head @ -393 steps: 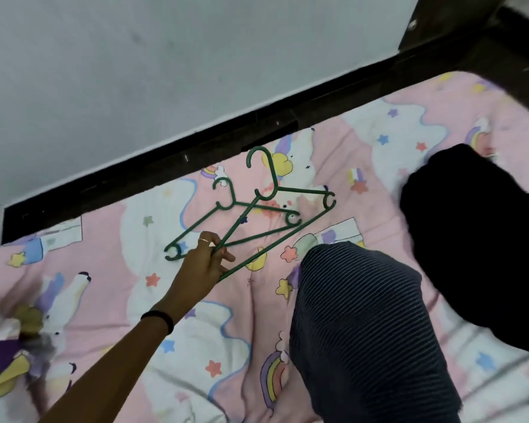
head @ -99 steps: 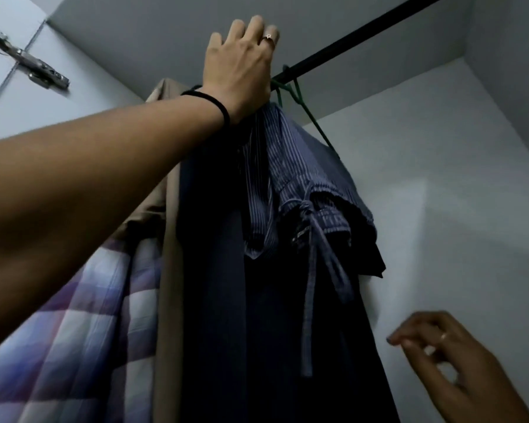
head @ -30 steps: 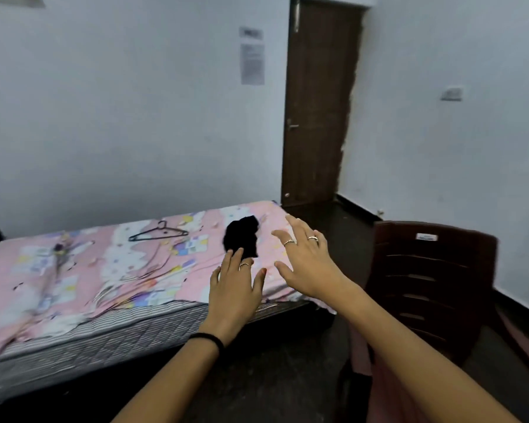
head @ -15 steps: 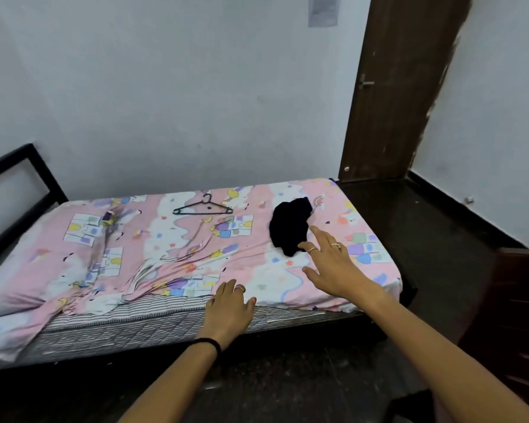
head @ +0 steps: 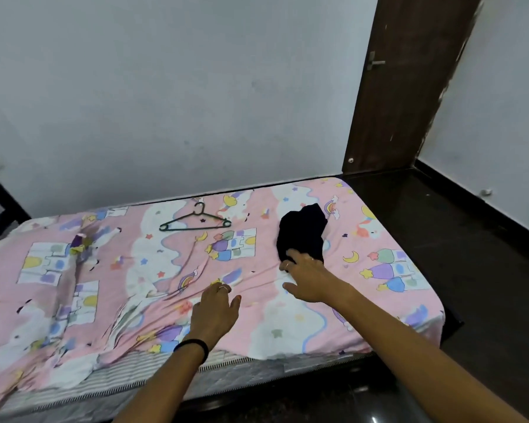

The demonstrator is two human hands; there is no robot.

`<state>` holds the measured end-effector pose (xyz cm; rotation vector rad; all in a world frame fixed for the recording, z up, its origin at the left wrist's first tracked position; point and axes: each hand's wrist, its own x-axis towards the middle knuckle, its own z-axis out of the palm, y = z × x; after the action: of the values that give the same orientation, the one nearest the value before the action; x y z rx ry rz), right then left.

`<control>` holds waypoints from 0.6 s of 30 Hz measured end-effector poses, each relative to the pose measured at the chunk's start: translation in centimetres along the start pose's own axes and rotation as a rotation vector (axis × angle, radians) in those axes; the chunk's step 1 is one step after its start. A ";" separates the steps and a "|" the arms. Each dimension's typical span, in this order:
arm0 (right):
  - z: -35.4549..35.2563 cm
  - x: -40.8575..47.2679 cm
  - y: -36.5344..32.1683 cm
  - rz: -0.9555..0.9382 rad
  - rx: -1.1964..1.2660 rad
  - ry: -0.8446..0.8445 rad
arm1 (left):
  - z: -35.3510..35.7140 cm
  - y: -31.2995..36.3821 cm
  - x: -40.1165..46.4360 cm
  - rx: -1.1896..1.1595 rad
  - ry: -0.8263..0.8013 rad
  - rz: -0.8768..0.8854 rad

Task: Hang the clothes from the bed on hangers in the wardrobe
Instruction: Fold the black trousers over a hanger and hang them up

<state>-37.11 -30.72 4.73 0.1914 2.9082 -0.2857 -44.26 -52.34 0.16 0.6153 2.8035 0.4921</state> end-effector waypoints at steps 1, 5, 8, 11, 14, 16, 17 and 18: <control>0.0 1.4 0.4 0.029 0.048 -0.040 | -0.5 -0.4 1.9 0.012 0.011 0.016; 3.2 4.9 2.2 0.142 0.207 -0.295 | -0.1 -1.8 8.9 0.040 -0.125 -0.015; 7.0 6.1 3.8 0.164 0.226 -0.530 | 1.8 -2.0 11.8 0.114 -0.286 -0.017; 9.2 9.1 7.0 0.227 0.312 -0.543 | 3.2 -0.8 15.6 0.125 -0.347 -0.005; 10.5 13.0 10.5 0.271 0.350 -0.536 | 5.4 0.5 18.9 0.076 -0.424 -0.020; 10.9 15.6 12.5 0.312 0.392 -0.526 | 6.0 1.3 20.9 0.064 -0.449 -0.007; 11.3 17.3 14.2 0.334 0.421 -0.517 | 6.6 1.7 22.9 0.067 -0.460 -0.006; 11.5 18.7 15.6 0.355 0.439 -0.497 | 6.9 2.0 24.5 0.069 -0.469 -0.014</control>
<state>-50.61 -15.91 -13.19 0.6006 2.2385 -0.7789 -63.20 -37.96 -9.04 0.6298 2.3832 0.2115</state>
